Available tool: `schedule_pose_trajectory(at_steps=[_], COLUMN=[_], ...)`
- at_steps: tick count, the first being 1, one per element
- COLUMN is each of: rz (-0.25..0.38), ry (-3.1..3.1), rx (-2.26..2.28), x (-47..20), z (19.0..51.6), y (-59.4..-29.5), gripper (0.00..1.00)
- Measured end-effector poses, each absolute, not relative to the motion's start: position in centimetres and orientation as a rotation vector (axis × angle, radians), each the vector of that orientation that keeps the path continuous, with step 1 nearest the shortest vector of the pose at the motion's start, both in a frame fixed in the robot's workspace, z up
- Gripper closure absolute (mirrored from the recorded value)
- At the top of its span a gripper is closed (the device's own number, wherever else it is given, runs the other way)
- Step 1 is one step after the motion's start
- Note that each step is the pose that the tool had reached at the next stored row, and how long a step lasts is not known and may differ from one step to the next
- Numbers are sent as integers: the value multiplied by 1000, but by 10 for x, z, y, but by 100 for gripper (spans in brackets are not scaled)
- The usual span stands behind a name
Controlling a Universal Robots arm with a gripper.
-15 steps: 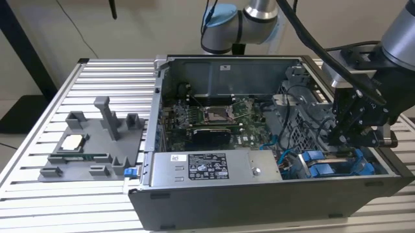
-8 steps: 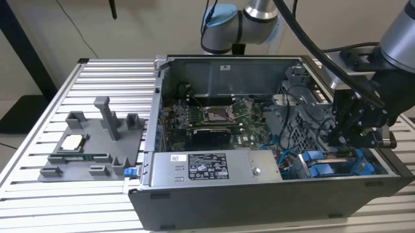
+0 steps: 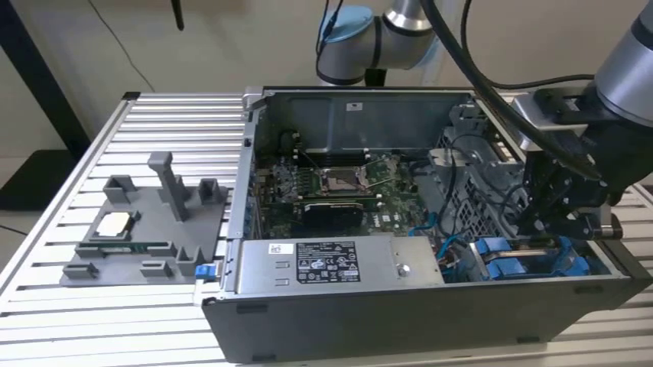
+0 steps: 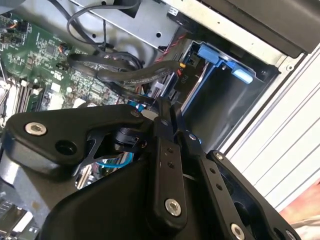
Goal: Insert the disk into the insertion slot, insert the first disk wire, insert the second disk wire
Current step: 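Insert the second disk wire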
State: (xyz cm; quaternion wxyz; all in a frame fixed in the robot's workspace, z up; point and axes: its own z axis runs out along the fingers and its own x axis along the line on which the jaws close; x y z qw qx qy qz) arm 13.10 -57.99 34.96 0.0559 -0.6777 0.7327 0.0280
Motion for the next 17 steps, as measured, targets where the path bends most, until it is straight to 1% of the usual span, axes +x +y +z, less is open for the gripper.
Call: schedule_pose_trajectory(at_steps=[17], rz=[61], ry=[2226], rx=[-2060], x=[136], z=[341], y=[-580], gripper=[84])
